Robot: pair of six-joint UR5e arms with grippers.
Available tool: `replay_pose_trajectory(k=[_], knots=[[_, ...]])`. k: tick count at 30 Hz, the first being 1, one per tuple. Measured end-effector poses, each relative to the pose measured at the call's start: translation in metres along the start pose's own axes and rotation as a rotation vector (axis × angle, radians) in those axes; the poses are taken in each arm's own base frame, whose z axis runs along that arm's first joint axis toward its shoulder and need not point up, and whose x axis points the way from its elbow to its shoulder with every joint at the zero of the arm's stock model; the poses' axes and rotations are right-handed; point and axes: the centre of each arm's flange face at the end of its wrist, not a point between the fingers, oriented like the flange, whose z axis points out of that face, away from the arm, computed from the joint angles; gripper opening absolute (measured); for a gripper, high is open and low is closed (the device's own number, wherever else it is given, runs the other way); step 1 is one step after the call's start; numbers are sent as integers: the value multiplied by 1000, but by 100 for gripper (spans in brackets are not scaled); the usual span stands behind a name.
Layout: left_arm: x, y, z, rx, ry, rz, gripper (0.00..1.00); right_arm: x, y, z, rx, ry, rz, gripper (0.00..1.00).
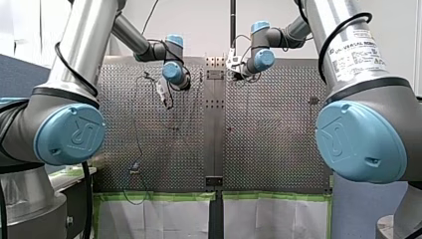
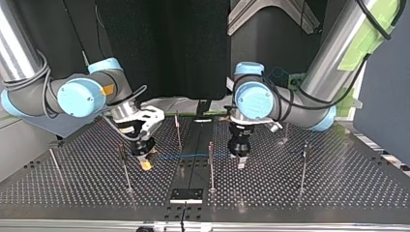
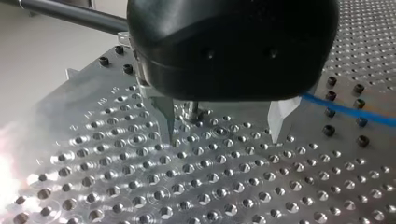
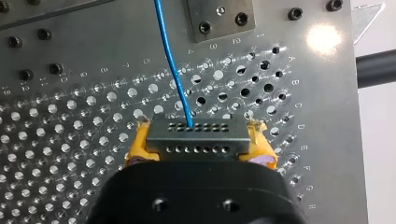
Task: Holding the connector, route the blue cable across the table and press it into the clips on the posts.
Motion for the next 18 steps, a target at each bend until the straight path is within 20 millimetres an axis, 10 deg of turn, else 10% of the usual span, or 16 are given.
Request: replay_pose_trajectory(k=[18], knots=[[-12,-29,-84,97,113,7,100,1,0,-1,0,-2,5,0]])
